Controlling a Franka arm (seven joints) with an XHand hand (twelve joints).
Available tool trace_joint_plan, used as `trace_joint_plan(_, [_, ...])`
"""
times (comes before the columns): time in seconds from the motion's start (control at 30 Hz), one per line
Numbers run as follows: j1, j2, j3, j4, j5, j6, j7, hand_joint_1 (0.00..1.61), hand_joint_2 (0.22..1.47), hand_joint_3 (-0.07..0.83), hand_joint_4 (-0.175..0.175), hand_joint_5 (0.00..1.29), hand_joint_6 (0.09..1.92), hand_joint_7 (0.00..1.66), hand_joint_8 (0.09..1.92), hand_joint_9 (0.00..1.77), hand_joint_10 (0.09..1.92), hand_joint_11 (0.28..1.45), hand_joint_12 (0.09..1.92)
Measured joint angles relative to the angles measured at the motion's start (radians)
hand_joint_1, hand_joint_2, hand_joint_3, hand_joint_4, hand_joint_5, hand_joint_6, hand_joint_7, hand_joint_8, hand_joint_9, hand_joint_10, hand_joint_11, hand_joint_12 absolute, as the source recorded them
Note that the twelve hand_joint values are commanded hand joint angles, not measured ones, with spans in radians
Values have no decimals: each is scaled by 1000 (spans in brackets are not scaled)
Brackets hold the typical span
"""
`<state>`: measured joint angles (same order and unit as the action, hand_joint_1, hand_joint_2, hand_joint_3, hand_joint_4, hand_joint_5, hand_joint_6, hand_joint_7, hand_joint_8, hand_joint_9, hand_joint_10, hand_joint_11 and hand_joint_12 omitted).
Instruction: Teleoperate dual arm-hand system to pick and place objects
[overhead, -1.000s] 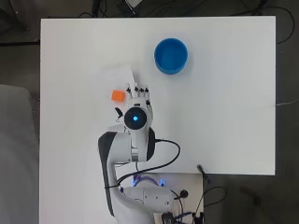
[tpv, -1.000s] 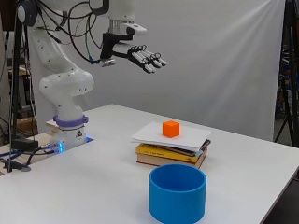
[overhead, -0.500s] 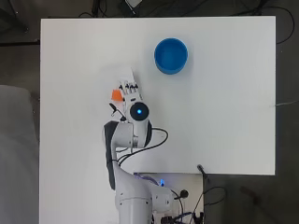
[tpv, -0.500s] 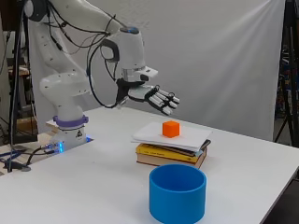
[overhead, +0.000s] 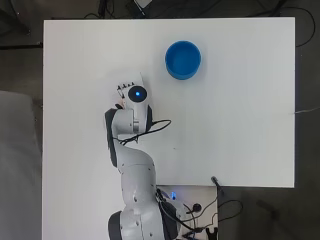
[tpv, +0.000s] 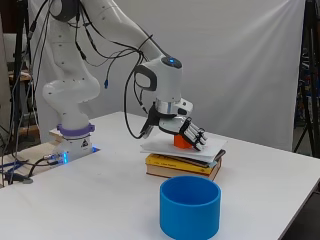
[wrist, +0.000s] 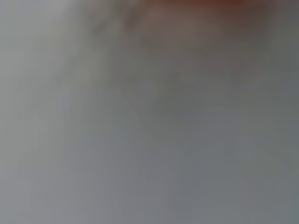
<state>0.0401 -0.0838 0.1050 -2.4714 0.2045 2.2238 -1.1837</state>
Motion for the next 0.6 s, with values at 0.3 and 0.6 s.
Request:
trace_joint_plan(0.3, [2, -81, -2, -23, -16, 18, -9, 399, 1101, -9, 32, 437, 87, 450, 87, 529, 87, 510, 87])
trace_joint_plan(0.6, [-7, -170, -42, -95, -60, -63, 31, 810, 1090, -9, 21, 598, 472, 621, 462, 754, 362, 678, 87])
